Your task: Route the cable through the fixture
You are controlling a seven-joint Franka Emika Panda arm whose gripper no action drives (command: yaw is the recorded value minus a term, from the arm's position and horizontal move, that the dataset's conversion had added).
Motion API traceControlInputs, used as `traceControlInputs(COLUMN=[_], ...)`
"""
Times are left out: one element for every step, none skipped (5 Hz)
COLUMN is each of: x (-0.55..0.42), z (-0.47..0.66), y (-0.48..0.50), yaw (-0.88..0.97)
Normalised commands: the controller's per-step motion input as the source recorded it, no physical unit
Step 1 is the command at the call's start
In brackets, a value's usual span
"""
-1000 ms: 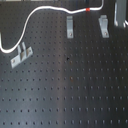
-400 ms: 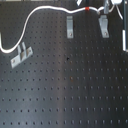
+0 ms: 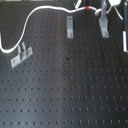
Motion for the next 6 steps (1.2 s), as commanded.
traceControlInputs(x=[-0.143, -0.027, 0.029, 0.014, 0.001, 0.011], z=[0.05, 0.05, 0.11, 0.1, 0.09, 0.09], y=[0.13, 0.185, 0.004, -0.118, -0.13, 0.127], yaw=[0.12, 0.21, 0.17, 0.18, 0.16, 0.07])
